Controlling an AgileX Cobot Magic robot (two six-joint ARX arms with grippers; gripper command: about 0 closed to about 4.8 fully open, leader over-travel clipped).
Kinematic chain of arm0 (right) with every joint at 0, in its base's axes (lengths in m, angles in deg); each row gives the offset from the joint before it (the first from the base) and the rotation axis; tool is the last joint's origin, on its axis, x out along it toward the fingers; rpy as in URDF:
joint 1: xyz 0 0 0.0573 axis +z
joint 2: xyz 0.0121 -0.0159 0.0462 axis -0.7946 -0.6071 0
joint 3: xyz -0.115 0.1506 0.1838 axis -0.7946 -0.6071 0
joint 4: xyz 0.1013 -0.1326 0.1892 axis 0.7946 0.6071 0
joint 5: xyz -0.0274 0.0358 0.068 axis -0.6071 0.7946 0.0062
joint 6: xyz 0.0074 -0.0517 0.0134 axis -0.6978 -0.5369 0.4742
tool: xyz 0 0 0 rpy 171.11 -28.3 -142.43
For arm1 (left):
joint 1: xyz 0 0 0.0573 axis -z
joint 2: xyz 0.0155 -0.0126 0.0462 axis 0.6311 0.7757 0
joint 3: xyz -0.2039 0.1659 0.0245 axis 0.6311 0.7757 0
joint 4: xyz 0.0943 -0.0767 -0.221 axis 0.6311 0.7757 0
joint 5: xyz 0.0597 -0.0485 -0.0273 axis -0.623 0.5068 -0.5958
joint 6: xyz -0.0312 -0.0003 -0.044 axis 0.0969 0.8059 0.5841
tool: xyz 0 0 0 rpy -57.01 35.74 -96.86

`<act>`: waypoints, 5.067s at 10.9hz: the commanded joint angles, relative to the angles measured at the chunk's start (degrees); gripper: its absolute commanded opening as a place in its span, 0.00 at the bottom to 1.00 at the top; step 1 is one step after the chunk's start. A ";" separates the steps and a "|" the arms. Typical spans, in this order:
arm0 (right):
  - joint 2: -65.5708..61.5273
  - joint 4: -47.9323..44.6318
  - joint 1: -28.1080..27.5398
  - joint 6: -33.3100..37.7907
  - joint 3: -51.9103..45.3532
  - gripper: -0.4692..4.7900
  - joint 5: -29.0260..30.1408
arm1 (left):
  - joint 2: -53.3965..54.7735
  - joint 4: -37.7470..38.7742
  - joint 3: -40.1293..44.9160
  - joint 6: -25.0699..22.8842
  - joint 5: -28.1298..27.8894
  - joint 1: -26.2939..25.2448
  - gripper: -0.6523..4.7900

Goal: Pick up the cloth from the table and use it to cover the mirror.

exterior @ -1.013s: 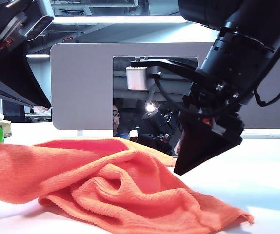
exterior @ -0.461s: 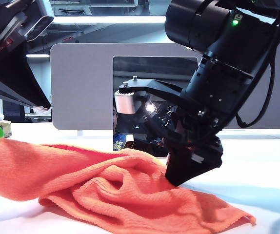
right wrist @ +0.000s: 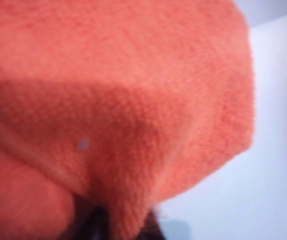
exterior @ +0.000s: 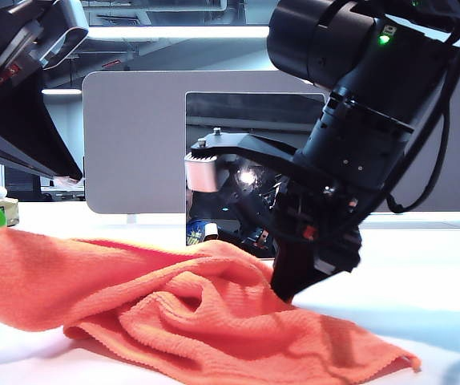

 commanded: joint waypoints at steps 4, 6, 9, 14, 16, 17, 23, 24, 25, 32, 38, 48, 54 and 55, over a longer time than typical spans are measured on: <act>2.34 -2.91 0.22 0.00 2.38 0.08 -7.85 | -0.09 -0.37 -0.22 -0.31 -0.20 0.00 0.12; 9.53 -5.31 2.82 0.00 3.08 0.08 -9.09 | -0.09 -0.72 -0.22 -0.31 -0.68 0.00 0.12; 18.21 -11.63 4.37 -0.02 3.37 0.08 -11.69 | -0.04 -0.70 -0.20 -3.72 8.37 0.02 0.36; 23.32 -21.11 4.37 -0.42 3.41 0.08 -15.28 | 3.30 -4.72 -0.09 -6.86 12.72 0.33 0.36; 24.98 -21.18 4.35 -0.44 3.63 0.08 -15.72 | 7.48 -7.45 -0.11 -6.67 12.83 0.33 0.36; 25.55 -21.07 4.37 -0.44 3.67 0.08 -16.20 | 11.45 -9.62 -0.11 -6.58 12.96 0.33 0.36; 25.64 -20.83 4.35 -0.46 4.09 0.08 -16.59 | 20.02 -17.09 -0.11 -6.25 16.83 0.33 0.36; 25.66 -20.87 4.35 -0.48 4.09 0.08 -16.59 | 20.72 -20.24 -0.09 -6.25 16.22 0.37 0.36; 25.66 -20.92 4.35 -0.63 4.09 0.08 -16.59 | 21.94 -22.82 -0.09 -6.23 16.17 0.37 0.36; 25.94 -20.92 4.33 -2.12 4.09 0.08 -16.65 | 26.95 -25.20 -0.11 -5.68 17.90 0.39 0.47; 25.94 -20.90 4.33 -2.12 4.09 0.08 -18.05 | 26.95 -30.71 -0.11 0.00 13.81 0.39 0.11; 27.34 -20.85 2.91 -1.88 4.07 0.08 -35.30 | 21.03 -41.64 -0.33 1.22 -6.12 0.68 0.11; 27.30 -20.50 -8.28 1.25 4.07 0.08 -35.56 | 0.66 -31.10 -0.42 2.78 2.54 0.68 0.11; 27.30 -19.21 -9.86 1.57 4.07 0.08 -34.56 | -2.36 -25.75 -0.42 2.75 3.32 0.68 0.11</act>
